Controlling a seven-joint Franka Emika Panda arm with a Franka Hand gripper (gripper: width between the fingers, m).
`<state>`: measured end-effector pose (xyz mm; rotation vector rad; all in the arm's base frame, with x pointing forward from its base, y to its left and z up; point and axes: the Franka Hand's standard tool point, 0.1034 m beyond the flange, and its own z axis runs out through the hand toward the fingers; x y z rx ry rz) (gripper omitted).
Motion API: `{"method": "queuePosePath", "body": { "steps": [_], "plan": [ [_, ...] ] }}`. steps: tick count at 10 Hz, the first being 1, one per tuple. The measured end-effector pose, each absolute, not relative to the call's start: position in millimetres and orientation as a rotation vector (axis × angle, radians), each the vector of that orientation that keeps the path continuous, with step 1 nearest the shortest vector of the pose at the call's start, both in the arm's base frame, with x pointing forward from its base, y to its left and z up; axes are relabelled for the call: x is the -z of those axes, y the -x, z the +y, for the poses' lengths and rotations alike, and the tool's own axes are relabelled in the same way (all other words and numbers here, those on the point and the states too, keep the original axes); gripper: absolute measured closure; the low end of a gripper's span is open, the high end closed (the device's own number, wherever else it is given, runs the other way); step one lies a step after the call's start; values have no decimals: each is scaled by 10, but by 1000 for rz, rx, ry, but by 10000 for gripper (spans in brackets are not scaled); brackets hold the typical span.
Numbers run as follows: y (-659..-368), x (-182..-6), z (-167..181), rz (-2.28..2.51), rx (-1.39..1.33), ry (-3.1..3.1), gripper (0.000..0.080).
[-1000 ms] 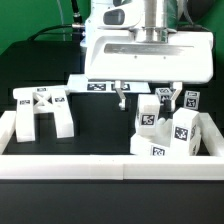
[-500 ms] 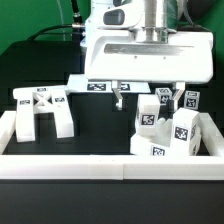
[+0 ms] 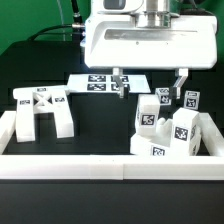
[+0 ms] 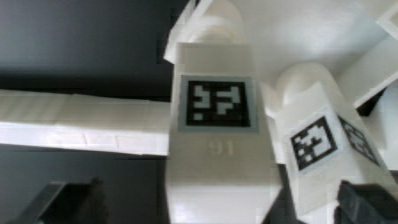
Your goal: Assemble chair
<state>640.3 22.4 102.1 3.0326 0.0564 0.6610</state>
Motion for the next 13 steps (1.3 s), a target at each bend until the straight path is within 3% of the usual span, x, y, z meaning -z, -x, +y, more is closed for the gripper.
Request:
{"method": "queuePosePath", "body": {
  "steps": [1,3,6,13],
  "plan": [
    [-6397,-1015,225,57,-656,-3034,151],
    [-6345,-964,263,50,-289,-3123,151],
    [-6371,-949,247,47,-9,-3152,151],
    [-6481,-942,167,43,-28,-3149,180]
  ]
}}
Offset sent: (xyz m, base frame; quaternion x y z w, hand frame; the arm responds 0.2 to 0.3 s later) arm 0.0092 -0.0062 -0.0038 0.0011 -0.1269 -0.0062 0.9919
